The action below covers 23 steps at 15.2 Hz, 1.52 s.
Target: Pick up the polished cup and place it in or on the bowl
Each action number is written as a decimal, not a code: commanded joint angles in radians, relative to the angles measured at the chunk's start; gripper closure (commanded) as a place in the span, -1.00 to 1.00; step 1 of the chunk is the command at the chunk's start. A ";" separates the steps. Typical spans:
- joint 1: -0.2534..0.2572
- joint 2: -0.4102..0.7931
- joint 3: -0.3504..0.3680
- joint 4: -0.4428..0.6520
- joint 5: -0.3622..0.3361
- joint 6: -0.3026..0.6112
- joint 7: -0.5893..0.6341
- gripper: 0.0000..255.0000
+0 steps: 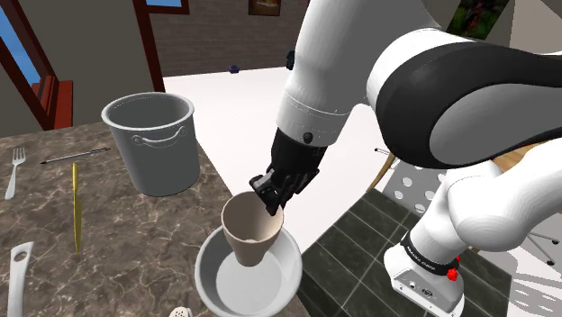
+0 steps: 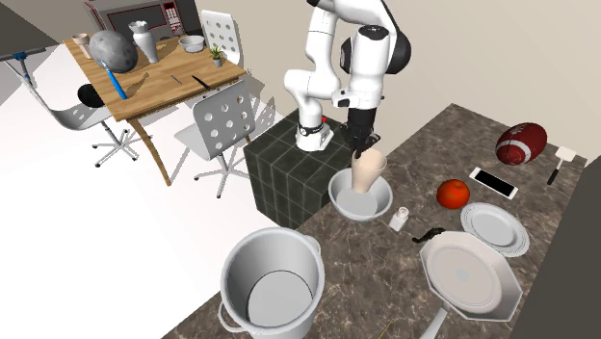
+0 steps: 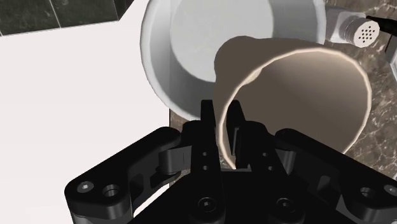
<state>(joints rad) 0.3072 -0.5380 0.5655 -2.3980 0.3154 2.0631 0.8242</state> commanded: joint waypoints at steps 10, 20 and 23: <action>0.001 0.014 0.015 -0.044 0.007 0.058 -0.002 1.00; 0.006 -0.038 -0.028 0.042 -0.003 -0.080 -0.004 -1.00; 0.006 -0.038 -0.028 0.042 -0.003 -0.080 -0.004 -1.00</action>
<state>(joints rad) 0.3131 -0.5751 0.5388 -2.3595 0.3131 1.9879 0.8202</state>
